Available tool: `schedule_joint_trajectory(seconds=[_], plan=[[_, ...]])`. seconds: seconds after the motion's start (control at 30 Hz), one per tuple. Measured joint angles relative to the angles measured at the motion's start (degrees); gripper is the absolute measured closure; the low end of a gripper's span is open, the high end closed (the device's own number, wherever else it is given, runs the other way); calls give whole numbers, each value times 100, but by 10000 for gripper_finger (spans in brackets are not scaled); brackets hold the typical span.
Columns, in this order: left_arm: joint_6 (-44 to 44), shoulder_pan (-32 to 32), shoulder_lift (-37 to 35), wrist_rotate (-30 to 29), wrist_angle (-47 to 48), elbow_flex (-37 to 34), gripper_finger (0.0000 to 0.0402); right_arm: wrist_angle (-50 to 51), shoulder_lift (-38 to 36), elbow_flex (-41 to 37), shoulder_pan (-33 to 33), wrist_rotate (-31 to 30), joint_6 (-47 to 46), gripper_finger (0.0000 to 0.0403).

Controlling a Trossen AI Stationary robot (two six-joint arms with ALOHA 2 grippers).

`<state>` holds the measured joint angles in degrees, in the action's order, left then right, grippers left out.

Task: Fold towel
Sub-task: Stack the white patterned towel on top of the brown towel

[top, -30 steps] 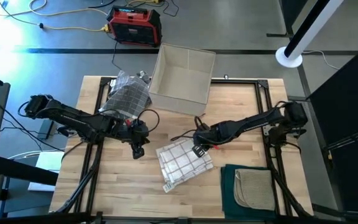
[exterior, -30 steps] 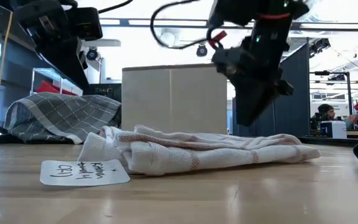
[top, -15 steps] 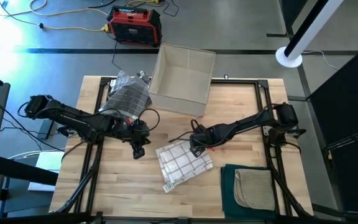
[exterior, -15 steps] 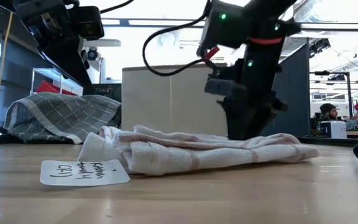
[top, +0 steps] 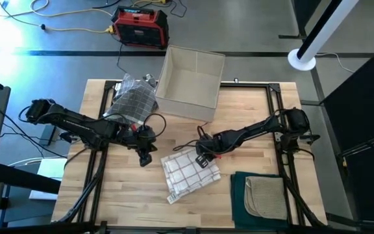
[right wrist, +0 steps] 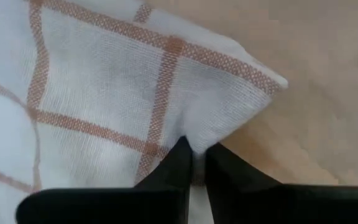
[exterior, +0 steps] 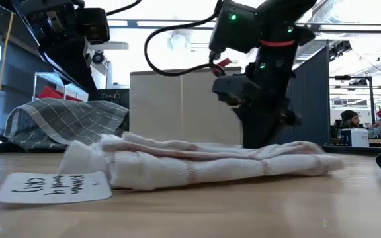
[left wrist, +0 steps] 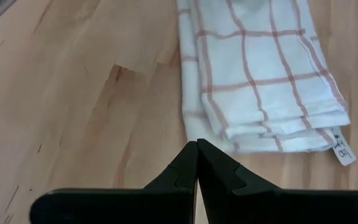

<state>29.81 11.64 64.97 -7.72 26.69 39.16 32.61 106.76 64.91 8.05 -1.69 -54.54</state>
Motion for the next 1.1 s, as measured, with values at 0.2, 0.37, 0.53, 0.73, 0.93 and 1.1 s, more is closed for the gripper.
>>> schedule_joint_trajectory(seconds=[0.2,0.37,0.53,0.73,0.93,1.1], plan=[[-117,0,0,-11,34,0,402,728,-1057,14,268,230,-924,384],[-546,-78,0,-5,44,0,402,1298,-1942,103,729,611,-2252,384],[-872,-275,0,7,44,0,402,2169,-2363,177,1416,810,-3585,384],[-1339,-606,0,8,11,0,402,3143,-2389,174,2403,1198,-4994,384],[-1396,-879,0,9,11,0,402,3549,-2460,174,3288,1539,-6438,384],[-1399,-1009,4,10,9,0,402,3969,-2463,211,3981,1702,-7494,384]])
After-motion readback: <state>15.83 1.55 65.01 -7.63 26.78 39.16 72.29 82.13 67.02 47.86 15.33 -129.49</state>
